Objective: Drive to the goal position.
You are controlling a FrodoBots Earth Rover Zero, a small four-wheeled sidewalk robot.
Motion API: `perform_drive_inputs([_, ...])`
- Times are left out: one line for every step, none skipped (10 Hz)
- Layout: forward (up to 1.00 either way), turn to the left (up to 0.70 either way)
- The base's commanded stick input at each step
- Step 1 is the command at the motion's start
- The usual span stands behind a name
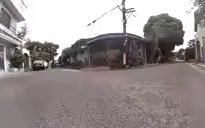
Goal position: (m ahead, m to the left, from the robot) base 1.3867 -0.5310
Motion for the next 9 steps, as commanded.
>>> perform_drive_inputs([0.7, 0.0])
perform_drive_inputs([0.7, 0.0])
perform_drive_inputs([0.7, 0.0])
perform_drive_inputs([0.7, 0.03])
perform_drive_inputs([0.7, 0.12])
perform_drive_inputs([0.7, 0.22])
perform_drive_inputs([0.7, 0.31])
perform_drive_inputs([0.7, 0.35])
perform_drive_inputs([0.7, 0.35])
